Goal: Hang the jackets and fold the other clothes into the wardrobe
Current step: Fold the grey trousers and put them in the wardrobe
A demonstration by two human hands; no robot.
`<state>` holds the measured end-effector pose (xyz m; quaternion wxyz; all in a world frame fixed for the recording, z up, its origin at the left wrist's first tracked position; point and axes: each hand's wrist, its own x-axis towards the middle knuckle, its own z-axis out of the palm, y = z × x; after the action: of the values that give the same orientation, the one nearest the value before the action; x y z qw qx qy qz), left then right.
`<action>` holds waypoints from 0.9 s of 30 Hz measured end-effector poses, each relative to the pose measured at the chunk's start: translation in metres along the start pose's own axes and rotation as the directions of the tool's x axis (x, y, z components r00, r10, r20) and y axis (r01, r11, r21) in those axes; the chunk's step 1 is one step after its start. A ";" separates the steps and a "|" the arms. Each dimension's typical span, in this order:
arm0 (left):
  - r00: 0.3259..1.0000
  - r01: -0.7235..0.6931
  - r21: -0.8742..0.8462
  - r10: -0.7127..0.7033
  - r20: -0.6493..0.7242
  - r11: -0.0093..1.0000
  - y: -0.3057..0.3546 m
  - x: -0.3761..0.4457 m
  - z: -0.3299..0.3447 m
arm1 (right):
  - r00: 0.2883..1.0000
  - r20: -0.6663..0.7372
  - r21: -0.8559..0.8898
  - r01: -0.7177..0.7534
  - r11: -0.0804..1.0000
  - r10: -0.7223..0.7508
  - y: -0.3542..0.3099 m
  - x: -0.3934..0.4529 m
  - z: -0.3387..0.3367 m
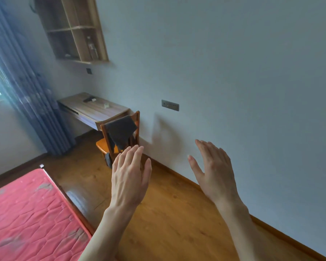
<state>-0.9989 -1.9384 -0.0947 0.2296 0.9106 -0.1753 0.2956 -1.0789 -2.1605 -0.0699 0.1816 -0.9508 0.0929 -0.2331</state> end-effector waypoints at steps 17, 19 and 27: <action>0.971 0.226 0.058 -0.220 -0.089 0.972 -0.138 0.191 0.122 | 0.980 0.071 0.100 0.177 0.979 -0.185 -0.031 0.267 0.158; 0.970 0.229 0.068 -0.222 -0.104 0.971 -0.158 0.215 0.132 | 0.976 0.076 0.104 0.196 0.975 -0.204 -0.038 0.296 0.181; 0.965 0.251 0.124 -0.239 -0.106 0.960 -0.215 0.288 0.183 | 0.955 0.122 0.128 0.255 0.958 -0.271 -0.053 0.394 0.256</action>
<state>-0.5970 -1.9078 -0.1157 0.2091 0.9246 -0.0300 0.3171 -0.6071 -2.1377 -0.0994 0.2074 -0.9570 -0.0604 -0.1936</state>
